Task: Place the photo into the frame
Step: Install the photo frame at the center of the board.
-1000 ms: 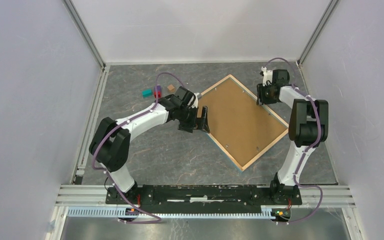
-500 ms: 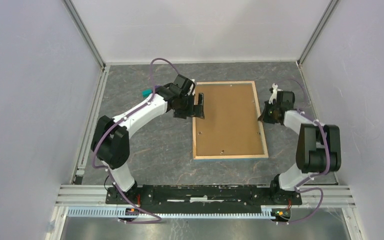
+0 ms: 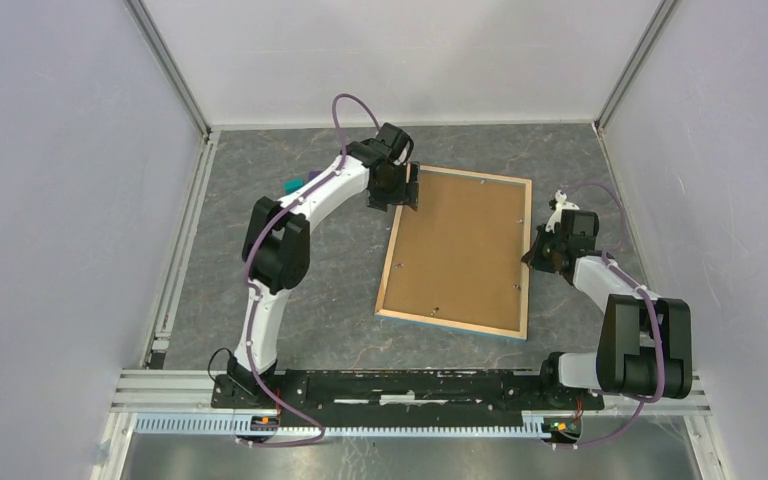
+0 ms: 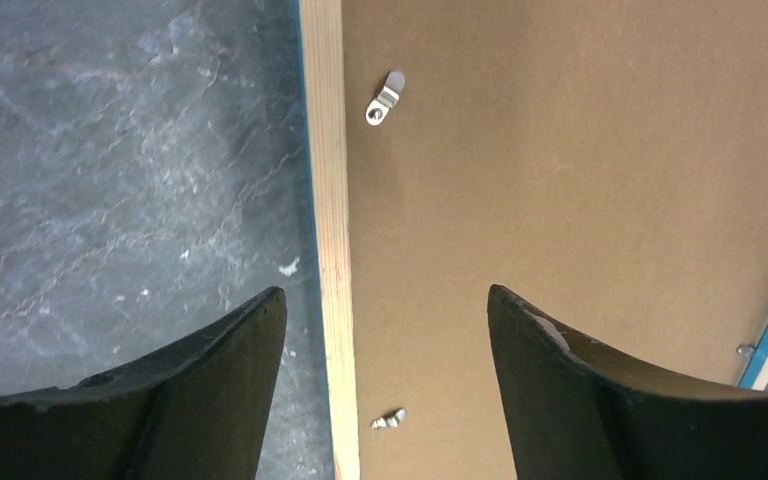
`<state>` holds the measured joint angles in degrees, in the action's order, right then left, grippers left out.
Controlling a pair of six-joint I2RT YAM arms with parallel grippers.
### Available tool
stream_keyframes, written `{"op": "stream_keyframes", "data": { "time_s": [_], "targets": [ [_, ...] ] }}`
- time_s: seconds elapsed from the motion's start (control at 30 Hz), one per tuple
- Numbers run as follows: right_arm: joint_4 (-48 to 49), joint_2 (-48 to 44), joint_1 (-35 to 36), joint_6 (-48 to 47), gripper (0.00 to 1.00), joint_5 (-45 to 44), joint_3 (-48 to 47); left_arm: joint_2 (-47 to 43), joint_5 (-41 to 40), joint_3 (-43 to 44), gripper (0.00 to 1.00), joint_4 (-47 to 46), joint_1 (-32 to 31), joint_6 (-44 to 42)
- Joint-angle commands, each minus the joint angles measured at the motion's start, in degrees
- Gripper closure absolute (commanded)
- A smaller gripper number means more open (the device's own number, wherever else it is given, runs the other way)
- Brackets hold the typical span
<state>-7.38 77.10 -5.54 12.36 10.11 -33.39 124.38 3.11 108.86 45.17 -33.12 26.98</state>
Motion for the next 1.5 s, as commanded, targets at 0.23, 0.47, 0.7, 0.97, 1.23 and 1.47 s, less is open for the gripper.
{"op": "stream_keyframes", "data": {
  "time_s": [0.23,0.47,0.7,0.97,1.23,1.47],
  "targets": [
    [0.0,0.5,0.0,-2.4,1.00,3.5,2.0,9.7,-6.7,11.6,0.35,2.1,-0.7,-1.0],
    [-0.3,-0.3,0.0,-2.6,1.00,3.8,1.5,14.0,-14.5,15.6,0.35,3.7,-2.3,0.9],
    [-0.4,-0.4,0.0,-2.7,1.00,4.1,1.2,16.0,-16.5,16.6,0.39,3.1,-2.6,1.5],
    [-0.2,-0.2,0.0,-2.7,1.00,4.6,1.3,17.4,-17.3,17.5,0.38,2.6,-2.7,2.3],
    [-0.1,0.1,0.0,-2.7,1.00,5.3,1.4,18.3,-18.2,18.1,0.41,1.0,-2.4,4.9],
    [0.1,0.3,0.0,-2.7,1.00,6.2,1.5,19.1,-19.0,18.4,0.44,0.4,-2.1,5.9]
  ]
}}
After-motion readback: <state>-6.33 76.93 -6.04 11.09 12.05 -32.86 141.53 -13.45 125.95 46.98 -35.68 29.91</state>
